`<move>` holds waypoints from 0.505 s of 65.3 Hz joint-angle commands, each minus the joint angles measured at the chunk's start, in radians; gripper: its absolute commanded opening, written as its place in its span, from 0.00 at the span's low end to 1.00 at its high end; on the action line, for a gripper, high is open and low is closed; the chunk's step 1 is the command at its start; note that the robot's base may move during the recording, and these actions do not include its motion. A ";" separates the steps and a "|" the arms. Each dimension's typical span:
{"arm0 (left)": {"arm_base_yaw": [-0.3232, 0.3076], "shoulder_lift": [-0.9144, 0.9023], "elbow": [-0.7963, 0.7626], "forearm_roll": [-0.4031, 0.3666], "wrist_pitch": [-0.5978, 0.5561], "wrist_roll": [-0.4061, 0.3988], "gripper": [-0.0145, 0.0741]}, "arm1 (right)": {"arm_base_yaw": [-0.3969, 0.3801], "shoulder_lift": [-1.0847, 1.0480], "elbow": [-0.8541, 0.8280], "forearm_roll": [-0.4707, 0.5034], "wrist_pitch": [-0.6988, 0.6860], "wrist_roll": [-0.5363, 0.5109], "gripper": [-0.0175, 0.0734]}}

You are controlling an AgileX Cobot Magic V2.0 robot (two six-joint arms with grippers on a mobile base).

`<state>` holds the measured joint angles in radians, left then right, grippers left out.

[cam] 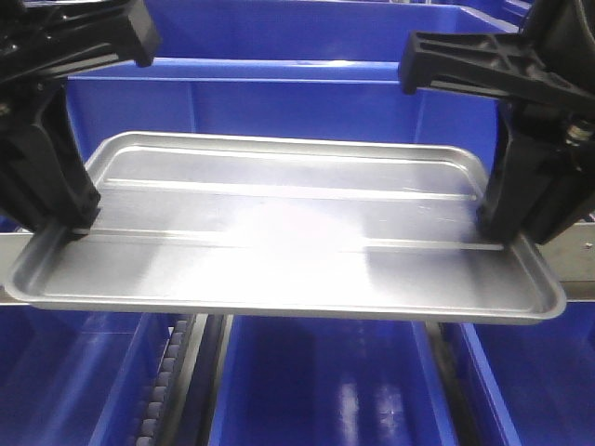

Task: Grab silver tray and place in blue box
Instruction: 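Lower the tray with both grippers down into the blue bin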

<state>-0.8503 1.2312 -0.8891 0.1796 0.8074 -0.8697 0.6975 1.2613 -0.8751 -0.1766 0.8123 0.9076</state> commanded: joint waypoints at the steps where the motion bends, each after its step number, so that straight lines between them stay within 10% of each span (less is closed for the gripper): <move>1: -0.004 -0.028 -0.022 0.042 0.011 -0.002 0.05 | -0.006 -0.028 -0.021 -0.058 0.006 -0.001 0.26; 33: 0.083 0.021 -0.236 0.232 -0.069 -0.002 0.05 | -0.007 -0.027 -0.245 -0.248 -0.024 -0.018 0.26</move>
<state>-0.7926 1.2565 -1.0337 0.3259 0.7884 -0.8697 0.6975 1.2613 -1.0434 -0.3190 0.8293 0.9033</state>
